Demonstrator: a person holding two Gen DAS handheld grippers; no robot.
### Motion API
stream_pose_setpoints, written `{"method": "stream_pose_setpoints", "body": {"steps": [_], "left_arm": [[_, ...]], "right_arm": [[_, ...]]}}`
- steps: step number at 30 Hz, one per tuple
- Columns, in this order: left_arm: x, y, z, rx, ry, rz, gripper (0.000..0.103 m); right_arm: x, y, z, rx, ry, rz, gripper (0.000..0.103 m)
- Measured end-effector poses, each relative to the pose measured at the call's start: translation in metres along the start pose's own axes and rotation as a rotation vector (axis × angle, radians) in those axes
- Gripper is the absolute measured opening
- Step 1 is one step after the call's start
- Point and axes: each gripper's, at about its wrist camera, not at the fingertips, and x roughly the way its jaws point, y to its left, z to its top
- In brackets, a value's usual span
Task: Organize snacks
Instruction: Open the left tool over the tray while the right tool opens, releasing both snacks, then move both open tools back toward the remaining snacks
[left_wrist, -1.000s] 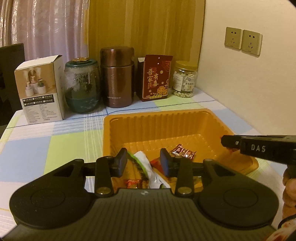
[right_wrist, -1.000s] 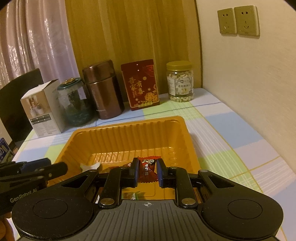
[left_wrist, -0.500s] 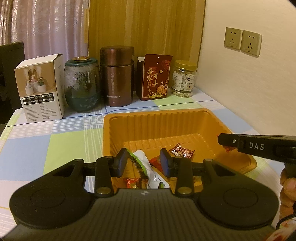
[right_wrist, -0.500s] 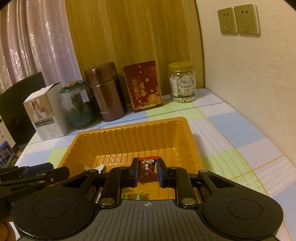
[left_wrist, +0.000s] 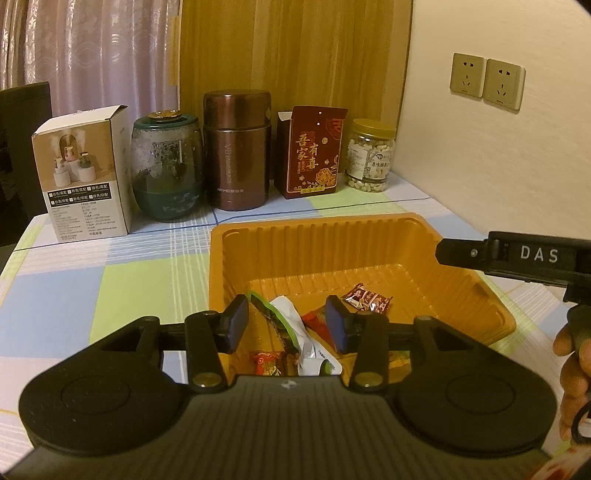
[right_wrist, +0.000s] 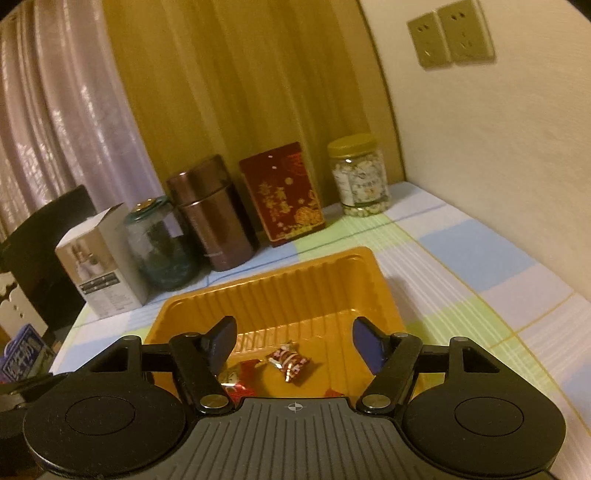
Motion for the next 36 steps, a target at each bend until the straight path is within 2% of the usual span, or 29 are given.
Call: {"method": "stream_pose_setpoints", "body": {"steps": [20,36], "left_arm": [[-0.003,-0.002,-0.002,0.012,0.001,-0.002,0.042],[-0.03,-0.002,-0.01,0.012,0.007,-0.003,0.045]], "right_arm": [[-0.005,-0.001,-0.001,-0.03,-0.003,-0.026,0.069],[-0.021,-0.001,-0.015,-0.058,0.032,-0.044,0.069]]}}
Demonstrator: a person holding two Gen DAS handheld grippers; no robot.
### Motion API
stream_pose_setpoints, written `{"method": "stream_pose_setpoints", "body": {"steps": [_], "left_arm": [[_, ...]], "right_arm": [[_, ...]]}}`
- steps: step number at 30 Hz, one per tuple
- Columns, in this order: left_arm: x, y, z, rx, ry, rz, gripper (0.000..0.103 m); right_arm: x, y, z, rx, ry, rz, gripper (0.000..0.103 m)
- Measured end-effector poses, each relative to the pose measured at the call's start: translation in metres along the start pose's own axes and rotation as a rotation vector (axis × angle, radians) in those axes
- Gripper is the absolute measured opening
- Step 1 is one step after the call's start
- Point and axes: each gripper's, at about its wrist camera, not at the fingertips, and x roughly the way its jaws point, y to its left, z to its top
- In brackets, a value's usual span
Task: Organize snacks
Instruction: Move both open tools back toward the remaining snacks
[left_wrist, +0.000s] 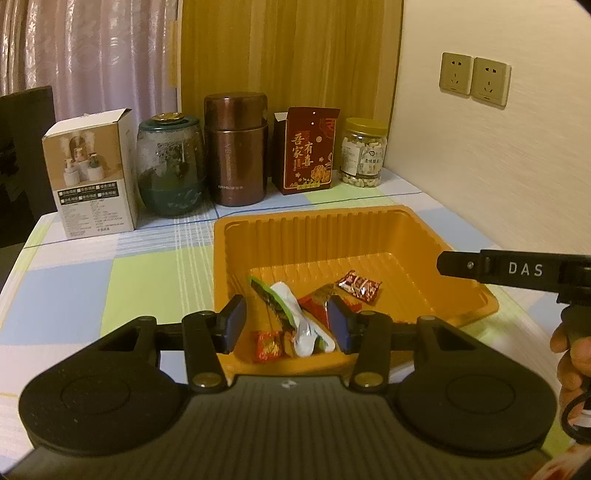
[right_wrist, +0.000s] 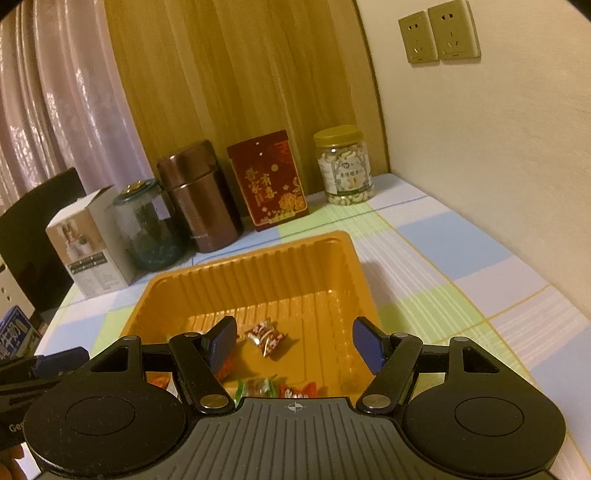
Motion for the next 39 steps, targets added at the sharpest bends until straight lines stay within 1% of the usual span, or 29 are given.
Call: {"method": "stream_pose_setpoints", "body": {"steps": [6,9,18,21,29,34,39], "left_arm": [[-0.021,0.005,-0.014,-0.019,0.013,0.007,0.046],[-0.032,0.009,-0.023,-0.021,0.024,0.019,0.049],[-0.067,0.021,-0.052,-0.051,0.048,0.05,0.053],[-0.077,0.023,-0.06,-0.057,0.054,0.061,0.056],[-0.1,0.032,-0.084,-0.073,0.076,0.08,0.057],[-0.111,0.029,-0.099,-0.069,0.096,0.056,0.057],[-0.116,0.01,-0.114,-0.054,0.128,-0.025,0.057]], "right_arm": [[-0.011,0.003,-0.009,-0.016,0.009,0.001,0.069],[-0.019,0.004,-0.013,-0.027,0.019,-0.001,0.069],[-0.045,0.01,-0.027,-0.047,0.045,0.0,0.069],[-0.056,0.014,-0.036,-0.056,0.053,0.005,0.069],[-0.082,0.024,-0.068,-0.07,0.095,0.025,0.069],[-0.091,0.025,-0.083,-0.09,0.113,0.022,0.069],[-0.089,0.017,-0.091,-0.087,0.143,0.005,0.069]]}}
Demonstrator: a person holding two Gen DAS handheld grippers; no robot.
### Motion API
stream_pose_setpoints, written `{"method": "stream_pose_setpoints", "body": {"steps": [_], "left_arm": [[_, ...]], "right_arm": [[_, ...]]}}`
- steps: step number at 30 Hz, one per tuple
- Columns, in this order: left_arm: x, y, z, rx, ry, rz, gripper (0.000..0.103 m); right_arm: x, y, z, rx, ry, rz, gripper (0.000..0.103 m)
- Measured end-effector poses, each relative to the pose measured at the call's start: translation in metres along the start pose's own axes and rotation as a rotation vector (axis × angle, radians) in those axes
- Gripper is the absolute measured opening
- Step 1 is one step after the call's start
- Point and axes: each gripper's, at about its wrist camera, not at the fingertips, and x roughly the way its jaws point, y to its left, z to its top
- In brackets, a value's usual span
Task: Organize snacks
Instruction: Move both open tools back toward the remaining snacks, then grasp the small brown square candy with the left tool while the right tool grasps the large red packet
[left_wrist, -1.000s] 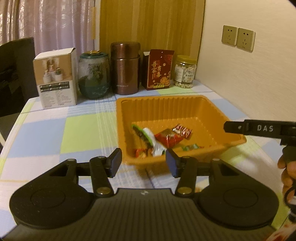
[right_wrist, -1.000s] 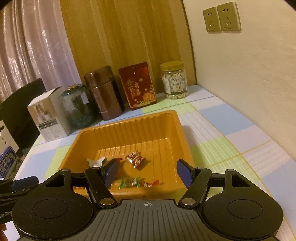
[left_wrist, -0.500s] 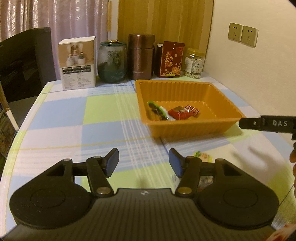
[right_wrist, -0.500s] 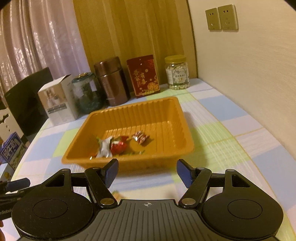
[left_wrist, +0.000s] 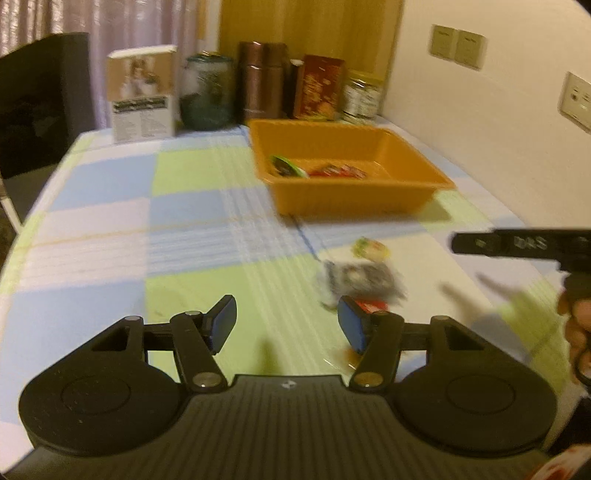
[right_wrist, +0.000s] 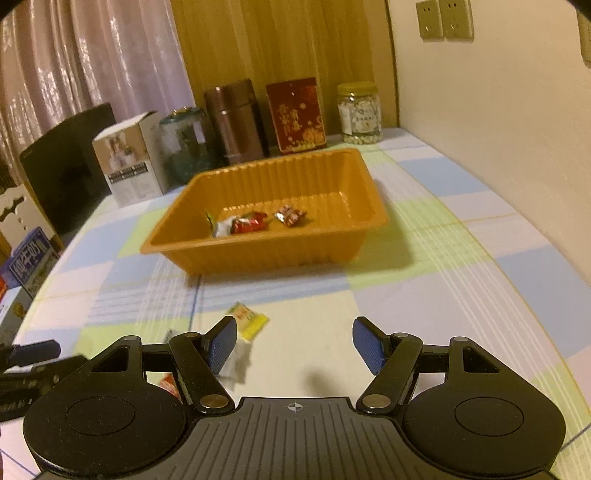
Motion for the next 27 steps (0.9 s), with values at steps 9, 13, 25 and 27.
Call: {"method": "stream_pose_setpoints", "body": {"steps": [9,13,25,27], "left_arm": [[0.011,-0.041,-0.022,0.099,0.064,-0.067,0.057],[0.025,-0.048,-0.029,0.118,0.091,-0.053,0.056],[0.045,-0.054,-0.034,0.153,0.098,-0.003,0.036],[0.045,-0.052,-0.034,0.152,0.099,-0.006,0.034]], "right_arm": [[-0.002,0.0,-0.012,0.001,0.033,0.009,0.069],[-0.003,-0.004,-0.01,0.017,0.028,0.005,0.069],[0.003,-0.002,-0.013,0.012,0.055,0.021,0.069],[0.003,0.0,-0.013,0.009,0.058,0.027,0.069]]}}
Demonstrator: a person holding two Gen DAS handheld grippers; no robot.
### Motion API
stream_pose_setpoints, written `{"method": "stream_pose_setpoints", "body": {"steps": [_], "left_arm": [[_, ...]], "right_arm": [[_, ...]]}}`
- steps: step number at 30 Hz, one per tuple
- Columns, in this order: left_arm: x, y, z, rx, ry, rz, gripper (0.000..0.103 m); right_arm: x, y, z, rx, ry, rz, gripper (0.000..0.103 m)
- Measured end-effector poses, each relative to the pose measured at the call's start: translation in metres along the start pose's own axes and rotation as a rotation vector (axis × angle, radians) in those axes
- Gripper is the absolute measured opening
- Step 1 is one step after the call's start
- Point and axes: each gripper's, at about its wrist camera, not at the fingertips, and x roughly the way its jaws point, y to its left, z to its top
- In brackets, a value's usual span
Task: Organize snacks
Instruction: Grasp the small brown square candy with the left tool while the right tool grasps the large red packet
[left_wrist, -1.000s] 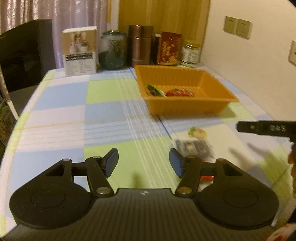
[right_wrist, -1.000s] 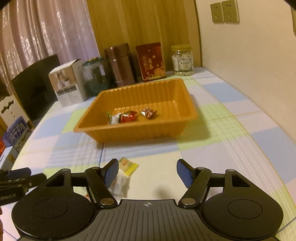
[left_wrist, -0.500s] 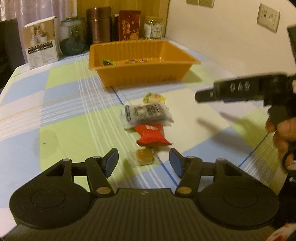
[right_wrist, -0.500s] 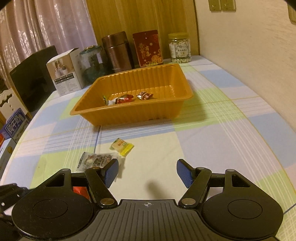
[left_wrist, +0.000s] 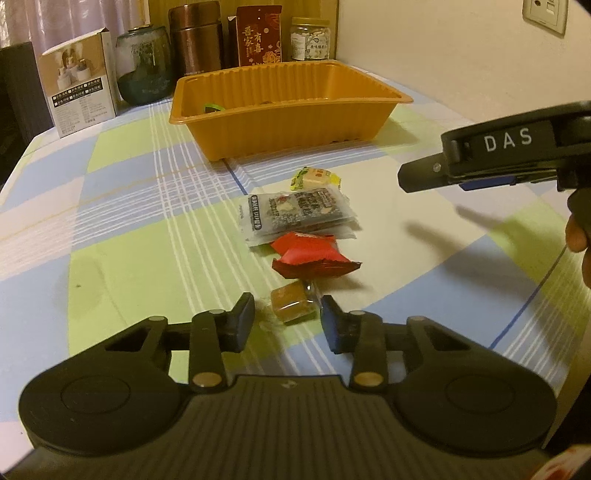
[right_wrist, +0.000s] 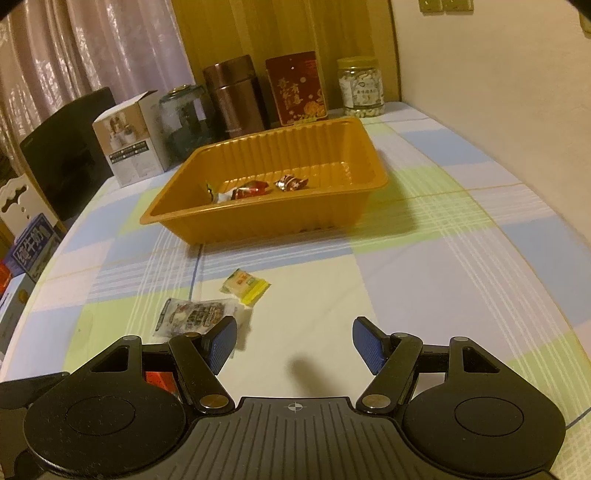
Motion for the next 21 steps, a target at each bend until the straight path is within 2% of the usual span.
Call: {"method": "stream_pose_setpoints", "body": {"steps": [6,13,21], "left_arm": [[-0.005,0.002,0.001,0.018,-0.009,0.007,0.023],[-0.012,0.018,0.002,0.006,-0.003,0.049,0.022],[-0.027,0.055,0.015,-0.058,-0.04,0.1,0.022]], "right_arm": [[0.001,0.008,-0.002,-0.025,0.002,0.015,0.069],[0.005,0.021,-0.006,-0.067,0.011,0.044,0.069],[0.014,0.05,-0.016,-0.138,0.035,0.133,0.069]]}}
